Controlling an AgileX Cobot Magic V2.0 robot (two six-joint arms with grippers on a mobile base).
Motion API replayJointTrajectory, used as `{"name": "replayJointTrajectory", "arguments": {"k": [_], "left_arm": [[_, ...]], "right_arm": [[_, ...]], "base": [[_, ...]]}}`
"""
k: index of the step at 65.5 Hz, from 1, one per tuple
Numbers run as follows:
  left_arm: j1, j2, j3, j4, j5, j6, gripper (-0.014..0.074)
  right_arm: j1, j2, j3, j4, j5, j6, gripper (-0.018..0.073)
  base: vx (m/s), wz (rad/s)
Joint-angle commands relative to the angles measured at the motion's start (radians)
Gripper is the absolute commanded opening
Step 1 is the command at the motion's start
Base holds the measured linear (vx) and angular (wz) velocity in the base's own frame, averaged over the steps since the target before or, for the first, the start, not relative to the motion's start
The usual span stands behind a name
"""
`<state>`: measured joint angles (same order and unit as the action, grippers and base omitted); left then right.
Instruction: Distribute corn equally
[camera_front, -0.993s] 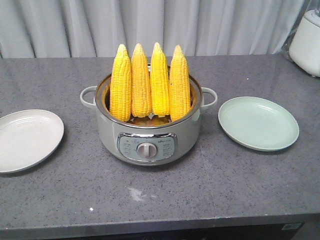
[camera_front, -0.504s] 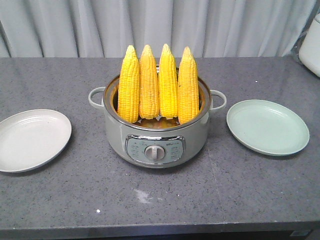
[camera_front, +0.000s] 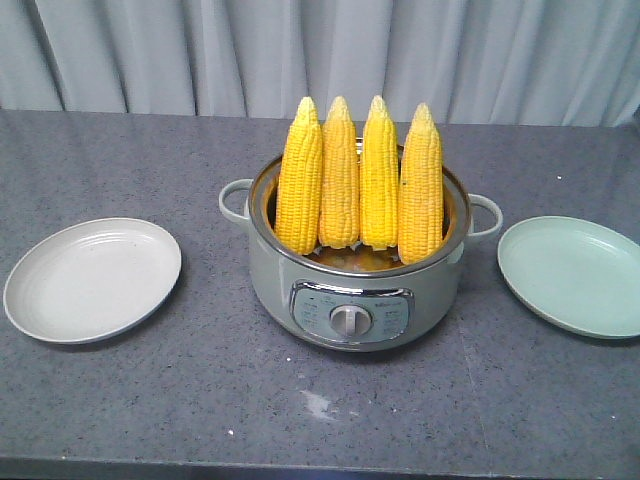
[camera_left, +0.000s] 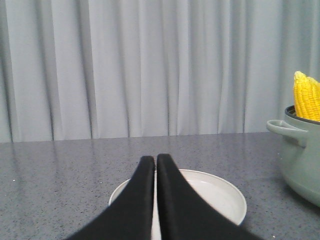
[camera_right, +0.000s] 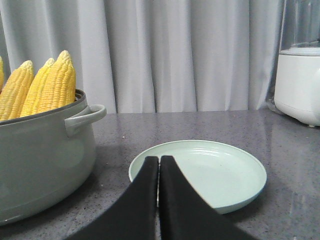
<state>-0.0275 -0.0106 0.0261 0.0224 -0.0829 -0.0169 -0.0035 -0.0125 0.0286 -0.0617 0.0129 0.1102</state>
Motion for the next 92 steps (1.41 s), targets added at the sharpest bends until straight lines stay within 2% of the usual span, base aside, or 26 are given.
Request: {"name": "replayJointTrajectory", "arguments": {"k": [1,78,86,92], "left_arm": [[0.0,-0.017,0.015,-0.01,-0.078,-0.002,-0.0006],[0.0,-0.017,0.002,-0.01,-0.095,-0.005,-0.0006],[0.0,-0.013,-0.058,-0.01,-0.047,-0.014,-0.0006],[0.0,0.024,-0.152,-0.01,0.026,-0.014,-0.0006]], "right_arm": [[-0.005,-0.003,0.008,-0.004,-0.075,0.001,-0.0011],[-0.005,-0.003,0.006,-0.004,-0.095,0.001,-0.0011],[-0.005,-0.002,-0.007,-0.002,-0.108,0.005,-0.0011],[-0.005,0.012,-0.067,-0.002,-0.061,0.006,-0.0011]], "base": [[0.03,0.11],[0.0,0.01],[0.0,0.0],[0.0,0.0]]}}
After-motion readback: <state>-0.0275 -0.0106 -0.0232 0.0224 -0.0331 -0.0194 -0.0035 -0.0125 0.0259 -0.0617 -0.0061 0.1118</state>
